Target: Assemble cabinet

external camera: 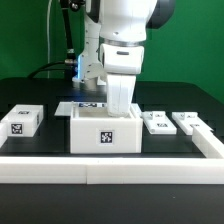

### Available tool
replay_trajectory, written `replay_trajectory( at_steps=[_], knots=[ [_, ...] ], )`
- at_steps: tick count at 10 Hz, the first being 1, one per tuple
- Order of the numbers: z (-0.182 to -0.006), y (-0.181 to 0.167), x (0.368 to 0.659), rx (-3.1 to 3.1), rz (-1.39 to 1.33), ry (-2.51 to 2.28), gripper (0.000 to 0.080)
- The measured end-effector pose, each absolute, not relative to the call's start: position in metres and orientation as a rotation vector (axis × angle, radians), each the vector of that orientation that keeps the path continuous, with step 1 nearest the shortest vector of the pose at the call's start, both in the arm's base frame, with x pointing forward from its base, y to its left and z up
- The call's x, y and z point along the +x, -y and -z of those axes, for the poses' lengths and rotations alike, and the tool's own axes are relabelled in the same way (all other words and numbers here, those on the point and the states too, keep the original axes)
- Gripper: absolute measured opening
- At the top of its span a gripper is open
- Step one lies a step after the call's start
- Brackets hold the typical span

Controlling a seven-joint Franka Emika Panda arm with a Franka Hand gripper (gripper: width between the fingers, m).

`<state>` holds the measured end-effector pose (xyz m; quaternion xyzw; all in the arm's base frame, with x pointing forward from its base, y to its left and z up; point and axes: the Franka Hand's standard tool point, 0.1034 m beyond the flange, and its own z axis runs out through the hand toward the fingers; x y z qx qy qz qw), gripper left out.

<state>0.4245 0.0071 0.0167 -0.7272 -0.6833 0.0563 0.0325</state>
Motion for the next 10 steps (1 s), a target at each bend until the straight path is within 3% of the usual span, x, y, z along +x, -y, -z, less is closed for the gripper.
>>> replay_trajectory(
  at_steps=[1, 7, 10],
  knots=[
    [-0.018, -0.007, 0.427, -2.244, -0.161, 2.107, 0.0045],
    [-0.018, -0.007, 0.429, -2.242, -0.156, 2.113, 0.0045],
    [-0.017, -0.003, 0.459, -2.199, -0.115, 2.184, 0.0045]
  ],
)
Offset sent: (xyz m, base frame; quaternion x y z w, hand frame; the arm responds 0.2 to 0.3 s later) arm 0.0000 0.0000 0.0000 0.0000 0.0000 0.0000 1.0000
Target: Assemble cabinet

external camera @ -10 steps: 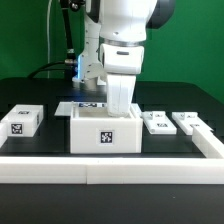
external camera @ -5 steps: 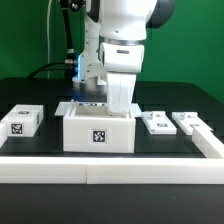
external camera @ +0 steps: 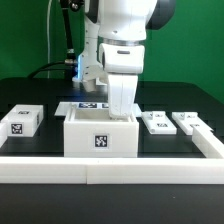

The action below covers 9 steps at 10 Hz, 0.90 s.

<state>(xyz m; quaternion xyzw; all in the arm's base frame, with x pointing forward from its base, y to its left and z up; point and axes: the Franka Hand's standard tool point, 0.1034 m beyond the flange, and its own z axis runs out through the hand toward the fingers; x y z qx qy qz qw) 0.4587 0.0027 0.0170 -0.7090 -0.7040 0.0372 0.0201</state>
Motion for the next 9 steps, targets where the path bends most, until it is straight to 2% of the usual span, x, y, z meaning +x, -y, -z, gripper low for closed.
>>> replay_trajectory(
  at_steps=[2, 5, 7, 9],
  knots=[
    [-0.018, -0.013, 0.482, -2.195, -0.078, 2.209, 0.0044],
    [-0.017, -0.050, 0.503, -2.256, -0.046, 2.149, 0.0043],
    [-0.014, -0.075, 0.507, -2.253, -0.033, 2.154, 0.0043],
    [-0.014, -0.071, 0.507, -2.260, -0.034, 2.146, 0.0041]
  ],
)
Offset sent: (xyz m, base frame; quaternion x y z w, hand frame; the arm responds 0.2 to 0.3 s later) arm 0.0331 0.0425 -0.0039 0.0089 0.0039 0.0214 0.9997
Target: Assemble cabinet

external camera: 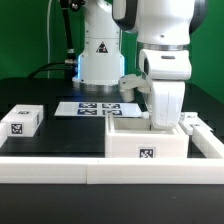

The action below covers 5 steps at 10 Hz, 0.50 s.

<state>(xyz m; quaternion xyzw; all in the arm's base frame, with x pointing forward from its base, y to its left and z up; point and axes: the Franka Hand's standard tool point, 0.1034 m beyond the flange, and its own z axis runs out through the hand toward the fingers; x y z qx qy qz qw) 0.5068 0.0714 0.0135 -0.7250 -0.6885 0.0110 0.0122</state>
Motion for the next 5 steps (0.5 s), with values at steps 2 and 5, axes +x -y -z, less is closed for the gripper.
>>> replay_trajectory(
  at_steps=[2, 5],
  knots=[
    [-0.013, -0.073, 0.507, -2.255, -0.030, 2.153, 0.0041],
    [-0.014, -0.100, 0.517, -2.224, 0.010, 2.185, 0.0040]
  ],
)
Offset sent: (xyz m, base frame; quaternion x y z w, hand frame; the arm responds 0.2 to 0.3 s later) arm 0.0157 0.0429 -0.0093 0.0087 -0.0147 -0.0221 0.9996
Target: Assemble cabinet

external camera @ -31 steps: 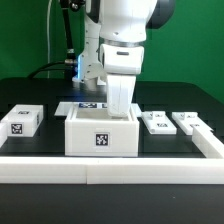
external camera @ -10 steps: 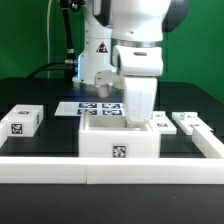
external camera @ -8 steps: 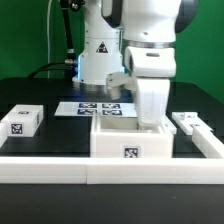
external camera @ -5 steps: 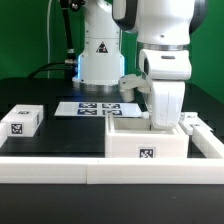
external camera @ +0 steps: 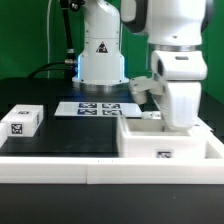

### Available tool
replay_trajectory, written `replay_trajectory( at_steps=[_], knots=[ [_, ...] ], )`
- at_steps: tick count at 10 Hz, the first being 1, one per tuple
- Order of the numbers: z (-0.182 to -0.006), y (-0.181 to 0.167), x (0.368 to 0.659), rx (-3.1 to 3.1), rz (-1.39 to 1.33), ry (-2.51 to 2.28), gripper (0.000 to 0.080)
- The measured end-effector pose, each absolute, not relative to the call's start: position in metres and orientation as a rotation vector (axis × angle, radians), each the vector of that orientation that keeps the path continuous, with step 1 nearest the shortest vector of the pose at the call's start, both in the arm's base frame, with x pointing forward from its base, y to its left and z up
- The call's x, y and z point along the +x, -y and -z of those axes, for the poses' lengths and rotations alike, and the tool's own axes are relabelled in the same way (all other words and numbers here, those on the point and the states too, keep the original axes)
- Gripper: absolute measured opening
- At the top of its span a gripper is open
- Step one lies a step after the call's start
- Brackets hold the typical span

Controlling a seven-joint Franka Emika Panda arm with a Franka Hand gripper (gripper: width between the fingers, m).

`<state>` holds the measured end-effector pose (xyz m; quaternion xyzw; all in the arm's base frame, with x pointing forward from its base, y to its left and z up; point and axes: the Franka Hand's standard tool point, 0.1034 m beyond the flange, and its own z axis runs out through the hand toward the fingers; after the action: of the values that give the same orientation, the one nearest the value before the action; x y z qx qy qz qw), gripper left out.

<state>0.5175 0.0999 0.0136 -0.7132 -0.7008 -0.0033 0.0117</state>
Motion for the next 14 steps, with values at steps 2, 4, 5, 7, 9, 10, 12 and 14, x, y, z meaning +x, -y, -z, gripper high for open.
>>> replay_trajectory(
  at_steps=[2, 4, 5, 7, 9, 10, 12, 14],
  knots=[
    [-0.012, -0.105, 0.518, -2.203, -0.028, 2.189, 0.0038],
    [-0.012, -0.112, 0.518, -2.201, -0.060, 2.179, 0.0038],
    [-0.014, -0.117, 0.518, -2.207, -0.068, 2.171, 0.0038],
    [-0.014, -0.122, 0.517, -2.235, -0.067, 2.143, 0.0038],
    [-0.014, -0.122, 0.517, -2.247, -0.066, 2.131, 0.0038],
    [-0.014, -0.121, 0.517, -2.247, -0.067, 2.131, 0.0038],
    [-0.014, -0.121, 0.517, -2.248, -0.067, 2.130, 0.0353],
    [-0.014, -0.120, 0.517, -2.249, -0.067, 2.129, 0.0535]
  ],
)
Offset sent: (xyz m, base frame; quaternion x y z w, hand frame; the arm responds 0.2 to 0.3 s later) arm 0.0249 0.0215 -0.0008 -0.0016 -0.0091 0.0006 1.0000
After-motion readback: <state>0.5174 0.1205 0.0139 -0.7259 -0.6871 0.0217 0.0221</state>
